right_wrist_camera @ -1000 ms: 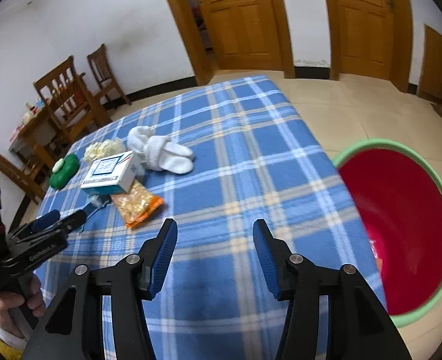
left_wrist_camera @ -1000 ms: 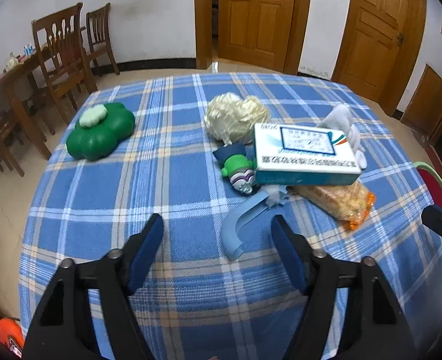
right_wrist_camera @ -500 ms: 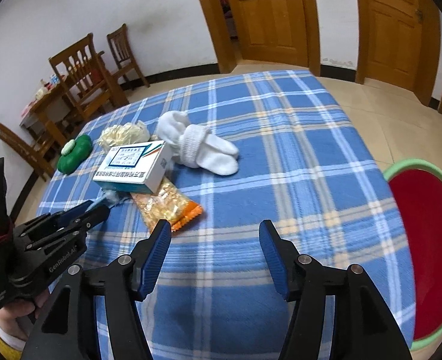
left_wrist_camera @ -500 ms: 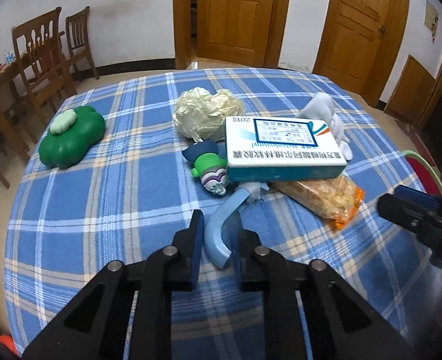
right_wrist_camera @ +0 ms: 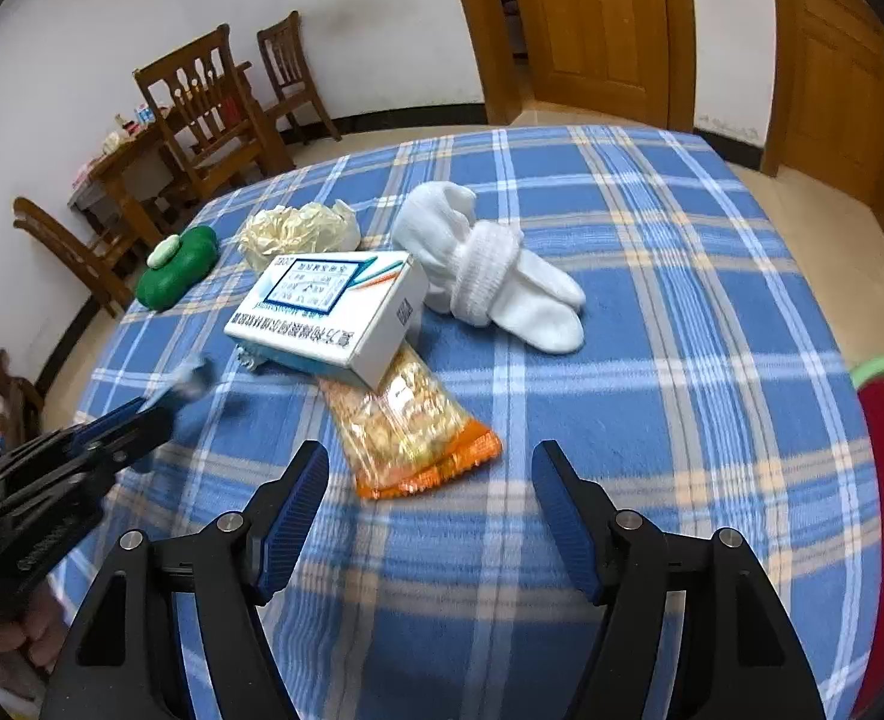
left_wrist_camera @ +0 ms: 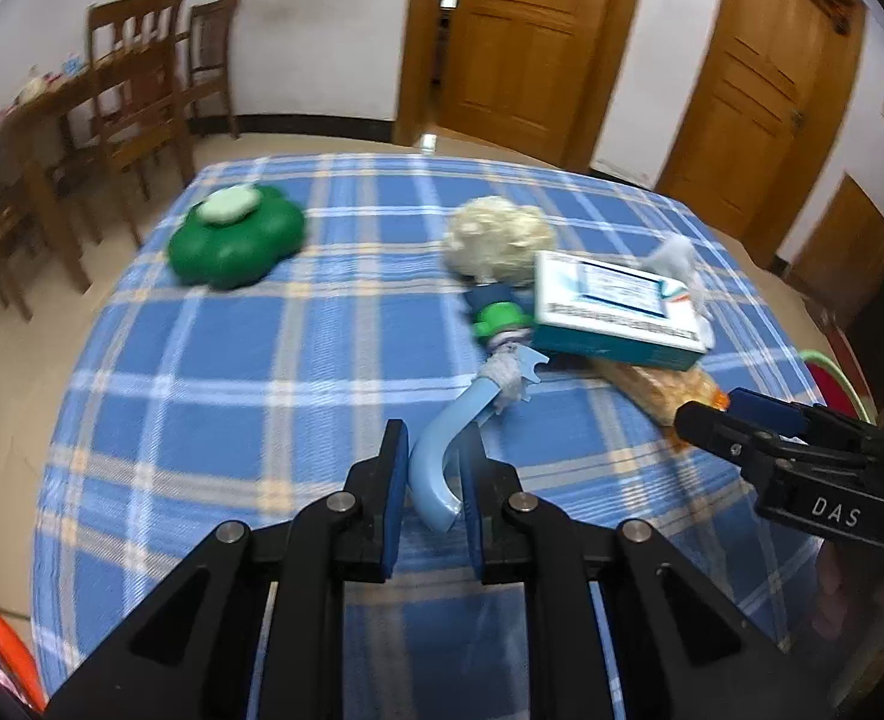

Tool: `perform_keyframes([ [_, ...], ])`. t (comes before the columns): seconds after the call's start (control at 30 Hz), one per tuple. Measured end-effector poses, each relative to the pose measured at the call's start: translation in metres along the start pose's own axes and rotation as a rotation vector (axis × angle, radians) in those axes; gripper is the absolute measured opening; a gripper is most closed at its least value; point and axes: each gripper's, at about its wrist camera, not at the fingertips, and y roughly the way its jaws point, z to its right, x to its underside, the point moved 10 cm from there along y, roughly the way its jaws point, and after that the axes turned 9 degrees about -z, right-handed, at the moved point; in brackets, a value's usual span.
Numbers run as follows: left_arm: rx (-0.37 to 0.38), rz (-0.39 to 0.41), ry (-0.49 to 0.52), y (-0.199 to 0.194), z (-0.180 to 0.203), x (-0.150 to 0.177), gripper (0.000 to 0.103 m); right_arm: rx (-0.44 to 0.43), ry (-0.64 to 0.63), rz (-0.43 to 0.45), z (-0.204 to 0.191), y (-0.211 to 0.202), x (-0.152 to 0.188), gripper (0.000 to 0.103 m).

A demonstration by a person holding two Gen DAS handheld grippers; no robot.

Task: Collect trash
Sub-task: 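Grasp the white-teal medicine box with the right tool while the left tool holds the blue piece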

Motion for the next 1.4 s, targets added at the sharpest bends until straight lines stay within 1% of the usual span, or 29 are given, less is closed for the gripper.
perform_keyframes([
  [0.13,-0.012,-0.008,-0.050,0.001,-0.018,0.003,0.016,0.035,-0.024,0.014,-0.004,0.004,-0.004,0.072],
  [0.2,-0.009,-0.007,-0.063,0.000,-0.019,0.003,0.016,0.060,-0.039,0.016,-0.005,0.006,-0.004,0.070],
  [0.23,-0.008,-0.005,-0.064,0.000,-0.019,0.004,0.016,0.076,-0.055,0.019,-0.006,0.006,-0.003,0.058],
  [0.27,-0.008,-0.002,-0.062,-0.001,-0.017,0.004,0.016,0.084,-0.069,0.020,-0.007,0.006,-0.002,0.054],
  [0.3,-0.007,0.000,-0.059,-0.002,-0.016,0.004,0.016,0.084,-0.078,0.021,-0.008,0.005,-0.001,0.054],
  [0.33,-0.004,0.001,-0.056,-0.003,-0.014,0.005,0.016,0.073,-0.083,0.020,-0.009,0.004,0.001,0.050],
  [0.4,0.003,0.005,-0.050,-0.006,-0.010,0.006,0.016,0.064,-0.086,0.022,-0.010,0.001,0.005,0.048],
  [0.63,0.029,0.022,-0.024,-0.018,0.008,0.009,0.016,0.061,-0.082,0.015,-0.002,-0.020,0.028,0.047],
  [0.77,0.049,0.029,0.002,-0.025,0.023,0.013,0.016,0.019,-0.034,0.020,0.007,-0.040,0.040,0.047],
  [0.83,0.073,0.029,0.016,-0.028,0.033,0.017,0.016,0.008,0.000,0.015,0.015,-0.049,0.047,0.047],
  [0.93,0.101,0.030,0.046,-0.034,0.049,0.022,0.016,0.018,0.047,-0.006,0.025,-0.056,0.055,0.047],
  [1.1,0.113,0.034,0.084,-0.039,0.066,0.029,0.016,0.064,0.076,-0.004,0.040,-0.065,0.069,0.048],
  [1.27,0.117,0.026,0.082,-0.038,0.068,0.033,0.016,0.121,0.110,-0.025,0.056,-0.067,0.087,0.048],
  [1.4,0.114,0.020,0.077,-0.036,0.066,0.037,0.016,0.109,0.122,-0.034,0.055,-0.067,0.097,0.050],
])
